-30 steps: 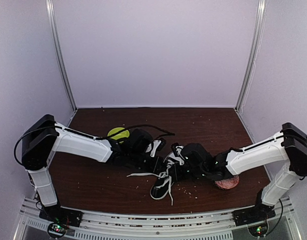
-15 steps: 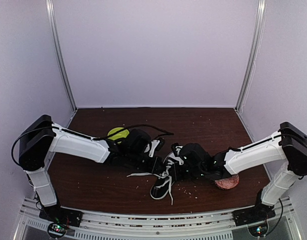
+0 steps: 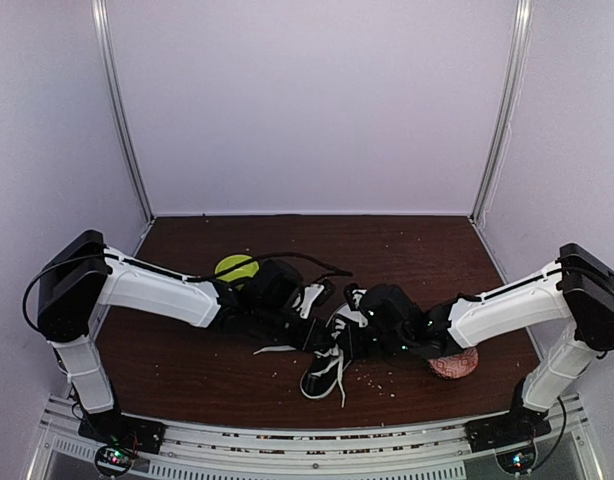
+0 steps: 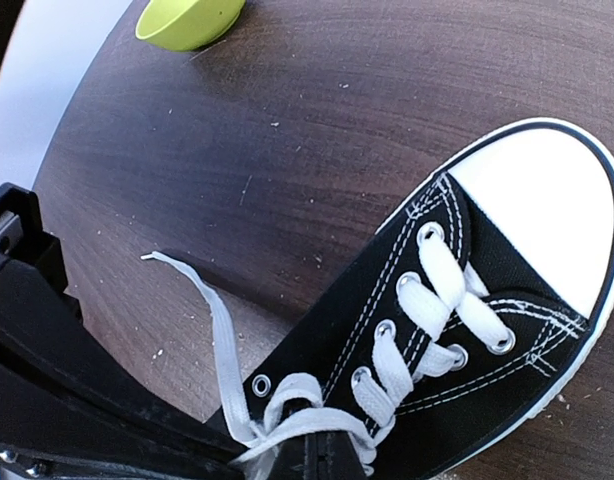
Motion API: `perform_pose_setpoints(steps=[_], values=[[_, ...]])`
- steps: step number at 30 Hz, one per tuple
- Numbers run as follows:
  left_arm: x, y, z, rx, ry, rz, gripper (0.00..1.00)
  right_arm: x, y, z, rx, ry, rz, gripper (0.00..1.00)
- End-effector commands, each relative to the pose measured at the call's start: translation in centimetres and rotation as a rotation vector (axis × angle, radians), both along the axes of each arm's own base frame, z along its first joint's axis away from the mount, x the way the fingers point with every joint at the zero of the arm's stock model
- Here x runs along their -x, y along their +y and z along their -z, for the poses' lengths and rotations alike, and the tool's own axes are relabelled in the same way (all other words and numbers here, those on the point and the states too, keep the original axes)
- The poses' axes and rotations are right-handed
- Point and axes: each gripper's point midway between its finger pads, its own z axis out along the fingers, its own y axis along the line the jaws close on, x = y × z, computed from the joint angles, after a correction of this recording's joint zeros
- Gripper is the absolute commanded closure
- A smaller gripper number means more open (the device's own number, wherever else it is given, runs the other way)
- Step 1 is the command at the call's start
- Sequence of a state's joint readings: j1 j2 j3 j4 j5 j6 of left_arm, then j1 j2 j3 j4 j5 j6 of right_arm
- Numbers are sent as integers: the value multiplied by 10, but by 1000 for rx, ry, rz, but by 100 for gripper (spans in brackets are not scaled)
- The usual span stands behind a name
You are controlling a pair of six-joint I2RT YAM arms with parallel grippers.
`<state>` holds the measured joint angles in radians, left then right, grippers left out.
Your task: Tie the shoes
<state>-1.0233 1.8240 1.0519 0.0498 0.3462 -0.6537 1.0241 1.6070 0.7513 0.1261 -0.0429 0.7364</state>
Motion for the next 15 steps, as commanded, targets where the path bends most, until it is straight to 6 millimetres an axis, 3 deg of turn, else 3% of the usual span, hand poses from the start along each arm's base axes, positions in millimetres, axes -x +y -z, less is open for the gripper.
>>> perform_pose_setpoints(steps=[1, 3, 9, 15], values=[[1, 5, 2, -35, -25, 9, 100, -12, -5, -3, 2, -31, 47, 100], [-4, 10, -5, -43, -56, -15, 98, -11, -7, -1, 3, -29, 50, 100], [-29, 21, -29, -56, -125, -111, 71, -10, -7, 0, -4, -24, 48, 100], [-45, 21, -25, -104, -116, -179, 68, -9, -7, 0, -5, -24, 46, 100]])
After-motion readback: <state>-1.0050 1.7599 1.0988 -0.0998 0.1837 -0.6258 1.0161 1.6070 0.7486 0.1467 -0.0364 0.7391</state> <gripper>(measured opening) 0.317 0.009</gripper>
